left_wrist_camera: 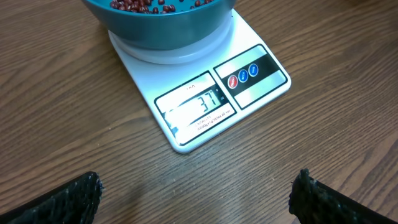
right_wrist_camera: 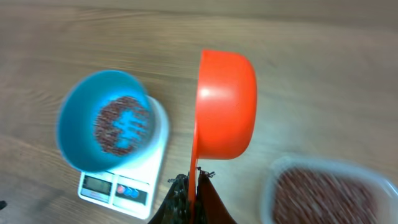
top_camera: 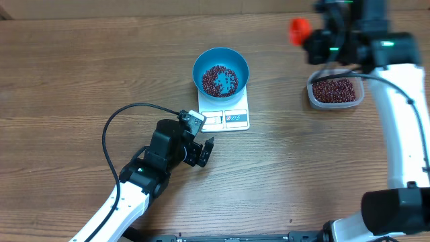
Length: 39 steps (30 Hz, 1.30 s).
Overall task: Scoop item into bowl and weigh 150g on scale
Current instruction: 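Return the empty scoop right to the bean container with the right gripper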
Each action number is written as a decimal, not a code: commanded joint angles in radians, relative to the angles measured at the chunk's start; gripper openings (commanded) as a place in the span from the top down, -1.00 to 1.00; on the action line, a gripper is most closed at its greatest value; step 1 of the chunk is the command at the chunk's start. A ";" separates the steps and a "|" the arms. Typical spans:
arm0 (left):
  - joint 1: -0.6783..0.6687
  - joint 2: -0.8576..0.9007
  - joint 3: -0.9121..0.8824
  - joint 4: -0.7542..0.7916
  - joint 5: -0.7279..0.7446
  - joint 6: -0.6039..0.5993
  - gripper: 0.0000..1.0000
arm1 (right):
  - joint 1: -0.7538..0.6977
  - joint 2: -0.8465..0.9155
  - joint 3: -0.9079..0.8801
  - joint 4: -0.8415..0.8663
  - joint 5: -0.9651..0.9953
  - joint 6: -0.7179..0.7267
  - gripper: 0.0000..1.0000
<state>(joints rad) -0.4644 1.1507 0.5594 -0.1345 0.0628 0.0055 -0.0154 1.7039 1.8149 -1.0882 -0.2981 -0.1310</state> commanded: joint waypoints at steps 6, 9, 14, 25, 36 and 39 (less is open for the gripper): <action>-0.001 0.007 -0.002 0.000 -0.011 -0.006 -0.99 | -0.272 -0.002 -0.046 -0.090 -0.018 -0.006 0.93; -0.001 0.007 -0.002 0.000 -0.011 -0.006 -0.99 | -0.314 0.000 -0.108 -0.084 -0.018 -0.050 0.93; -0.001 0.007 -0.002 0.000 -0.011 -0.006 -0.99 | -0.320 0.014 -0.211 -0.052 -0.010 -0.164 0.93; -0.001 0.007 -0.002 0.000 -0.011 -0.006 -0.99 | -0.320 0.024 -0.418 0.164 0.141 -0.165 0.93; -0.001 0.007 -0.002 0.000 -0.011 -0.006 -0.99 | -0.315 0.109 -0.453 0.229 0.141 -0.192 0.93; -0.001 0.007 -0.002 0.000 -0.011 -0.006 -0.99 | -0.315 0.135 -0.453 0.235 0.141 -0.192 0.93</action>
<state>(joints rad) -0.4644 1.1507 0.5594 -0.1349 0.0628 0.0055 -0.3374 1.8137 1.3705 -0.8577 -0.1673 -0.3096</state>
